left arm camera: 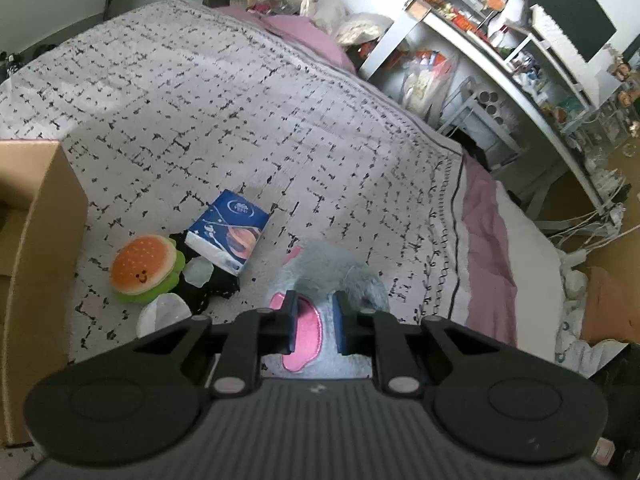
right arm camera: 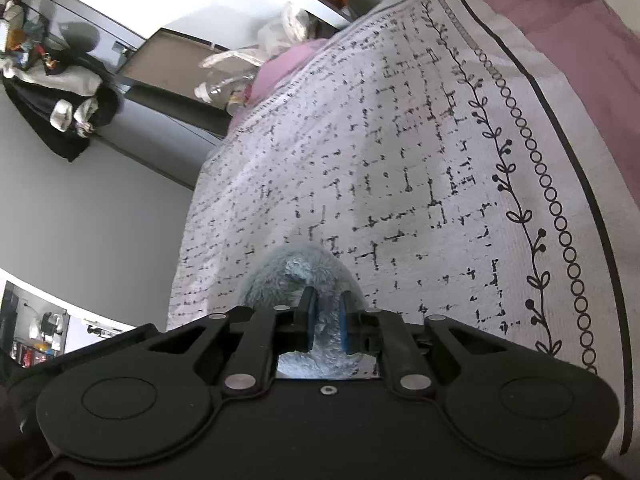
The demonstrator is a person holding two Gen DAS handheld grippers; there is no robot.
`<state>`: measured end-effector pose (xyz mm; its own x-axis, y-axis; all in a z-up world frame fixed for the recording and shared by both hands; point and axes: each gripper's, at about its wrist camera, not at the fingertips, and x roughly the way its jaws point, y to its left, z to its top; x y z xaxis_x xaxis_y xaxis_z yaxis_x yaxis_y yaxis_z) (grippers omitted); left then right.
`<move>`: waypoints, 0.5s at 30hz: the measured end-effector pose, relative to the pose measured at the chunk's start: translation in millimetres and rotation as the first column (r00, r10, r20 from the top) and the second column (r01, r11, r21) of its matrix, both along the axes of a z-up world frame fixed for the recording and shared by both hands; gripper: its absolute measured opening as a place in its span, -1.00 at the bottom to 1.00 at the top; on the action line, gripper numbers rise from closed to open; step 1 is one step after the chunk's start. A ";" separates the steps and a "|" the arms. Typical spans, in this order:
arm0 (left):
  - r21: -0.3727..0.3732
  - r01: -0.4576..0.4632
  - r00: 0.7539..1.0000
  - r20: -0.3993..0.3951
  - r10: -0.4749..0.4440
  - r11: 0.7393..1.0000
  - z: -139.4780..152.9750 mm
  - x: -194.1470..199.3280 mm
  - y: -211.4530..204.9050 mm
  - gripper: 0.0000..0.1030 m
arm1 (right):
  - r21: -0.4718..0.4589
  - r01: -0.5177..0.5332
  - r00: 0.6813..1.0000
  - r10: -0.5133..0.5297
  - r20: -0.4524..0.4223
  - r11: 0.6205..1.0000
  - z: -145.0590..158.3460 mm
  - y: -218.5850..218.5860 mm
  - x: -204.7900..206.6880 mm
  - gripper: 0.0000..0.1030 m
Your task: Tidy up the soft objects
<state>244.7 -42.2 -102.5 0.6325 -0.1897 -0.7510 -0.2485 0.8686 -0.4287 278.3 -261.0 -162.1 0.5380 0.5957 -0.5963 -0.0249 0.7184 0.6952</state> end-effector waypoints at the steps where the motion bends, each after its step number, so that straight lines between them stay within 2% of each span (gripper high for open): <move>1: -0.002 -0.001 1.000 0.004 0.001 1.000 2.3 -2.6 1.2 -0.68 | 0.002 -0.001 1.000 0.001 0.009 1.000 3.3 0.4 -2.4 -0.79; 15: -0.051 -0.040 0.997 0.069 0.044 0.998 36.0 -44.2 29.3 -0.70 | 0.004 -0.027 0.998 0.027 0.061 1.000 45.6 21.3 -33.9 -0.80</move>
